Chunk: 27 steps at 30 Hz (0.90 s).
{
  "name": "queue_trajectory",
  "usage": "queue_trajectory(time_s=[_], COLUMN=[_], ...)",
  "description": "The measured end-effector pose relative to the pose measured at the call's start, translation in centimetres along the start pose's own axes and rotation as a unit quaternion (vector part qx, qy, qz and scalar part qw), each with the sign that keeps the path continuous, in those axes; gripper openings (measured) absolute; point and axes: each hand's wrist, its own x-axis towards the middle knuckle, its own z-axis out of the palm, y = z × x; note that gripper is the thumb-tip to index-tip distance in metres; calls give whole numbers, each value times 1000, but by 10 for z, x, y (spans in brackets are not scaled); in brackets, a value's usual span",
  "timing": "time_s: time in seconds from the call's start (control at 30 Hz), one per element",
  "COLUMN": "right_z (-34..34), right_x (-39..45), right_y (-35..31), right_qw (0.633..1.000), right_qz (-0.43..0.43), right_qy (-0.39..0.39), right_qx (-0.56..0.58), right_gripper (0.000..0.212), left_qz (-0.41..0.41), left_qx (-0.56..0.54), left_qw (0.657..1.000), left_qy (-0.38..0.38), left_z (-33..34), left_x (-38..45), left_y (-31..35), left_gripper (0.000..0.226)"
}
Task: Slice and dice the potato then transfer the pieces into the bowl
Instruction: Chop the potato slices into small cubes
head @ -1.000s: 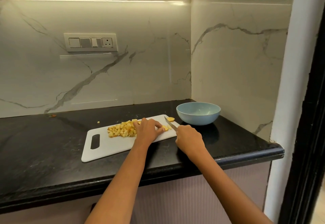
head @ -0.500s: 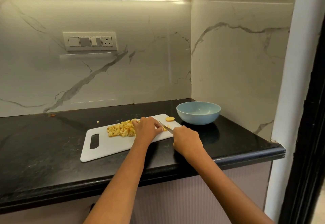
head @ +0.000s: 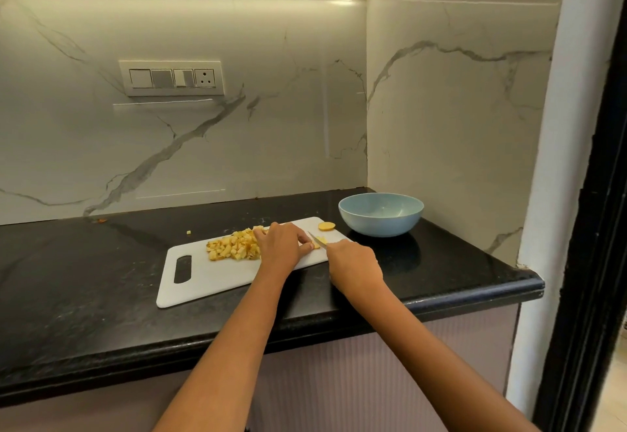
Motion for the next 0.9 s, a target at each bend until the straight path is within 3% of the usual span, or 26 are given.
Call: queue_trajectory(time_s=[0.17,0.37,0.9], right_z=[-1,1,-12], right_x=[1,-1,17], right_y=[7,7,2], right_qw=[997,998,996], right_qz=[38,12,-9], right_qy=[-2,-7,-66], right_qx=[62,60,52], right_gripper=[27,26,28], left_qz=[-4,-19,-23], left_qx=[-39,-8,-86], left_qw=[999,999,996], left_qy=[9,38,-20], left_z=[2,0,-1], left_x=[-1,1,6], left_y=[-3,-4,-8], left_gripper=[22,21,11])
